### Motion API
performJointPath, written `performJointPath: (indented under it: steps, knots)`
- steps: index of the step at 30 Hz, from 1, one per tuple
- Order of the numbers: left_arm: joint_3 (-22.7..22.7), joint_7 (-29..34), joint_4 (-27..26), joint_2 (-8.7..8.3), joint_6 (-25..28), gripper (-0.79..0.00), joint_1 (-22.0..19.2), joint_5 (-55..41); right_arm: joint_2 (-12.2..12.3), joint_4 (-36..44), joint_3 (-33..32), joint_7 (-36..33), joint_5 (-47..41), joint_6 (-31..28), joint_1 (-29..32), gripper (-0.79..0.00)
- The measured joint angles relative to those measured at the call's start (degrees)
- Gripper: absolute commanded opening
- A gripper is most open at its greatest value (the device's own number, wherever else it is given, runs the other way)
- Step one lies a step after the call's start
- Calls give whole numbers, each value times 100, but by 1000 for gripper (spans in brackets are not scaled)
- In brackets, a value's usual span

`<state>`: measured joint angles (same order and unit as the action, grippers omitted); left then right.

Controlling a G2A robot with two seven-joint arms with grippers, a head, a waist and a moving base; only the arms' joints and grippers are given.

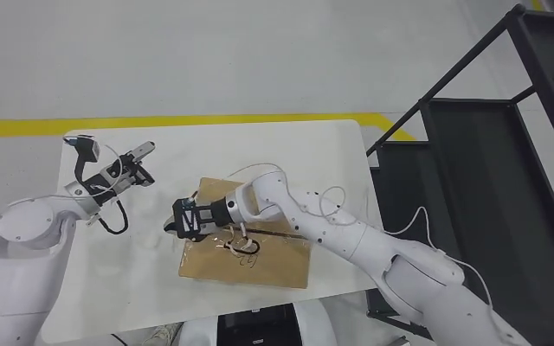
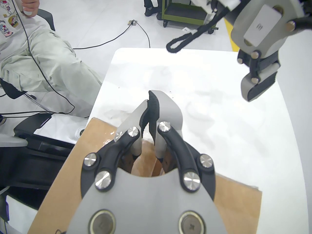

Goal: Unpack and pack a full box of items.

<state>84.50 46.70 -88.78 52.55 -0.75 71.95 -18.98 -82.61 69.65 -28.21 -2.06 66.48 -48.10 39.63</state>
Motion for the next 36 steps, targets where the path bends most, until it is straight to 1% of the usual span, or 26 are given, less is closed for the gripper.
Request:
performJointPath:
  steps: [5,9,13,16,19,23,25,31,36]
  knots:
    - [-3,24,42,5,-2,0,-34,7,-84,-118,-55,379,227,172,-118,-785]
    - [4,78,131,7,5,0,-114,8,-62,-86,-181,540,427,215,-110,-785]
    - [-15,90,130,13,23,0,-120,8,2,131,-312,525,620,201,-3,-785]
    - [-56,111,23,19,25,0,-70,31,83,380,-390,381,797,110,173,-785]
    - [-135,278,-86,18,-10,0,-88,109,180,644,-460,208,923,-25,430,-785]
    - [-349,842,-86,27,-127,0,-278,34,381,1088,-734,117,1142,-35,921,-785]
    - [-474,987,-21,43,-161,0,-378,12,501,1318,-947,76,1246,3,1193,-785]
    - [-1113,1389,274,151,-328,0,-808,-131,968,2272,-1965,-121,1519,-73,2332,-785]
    - [-1677,1739,341,259,-386,0,-1168,-216,1289,2878,-2969,329,1203,-438,3400,-785]
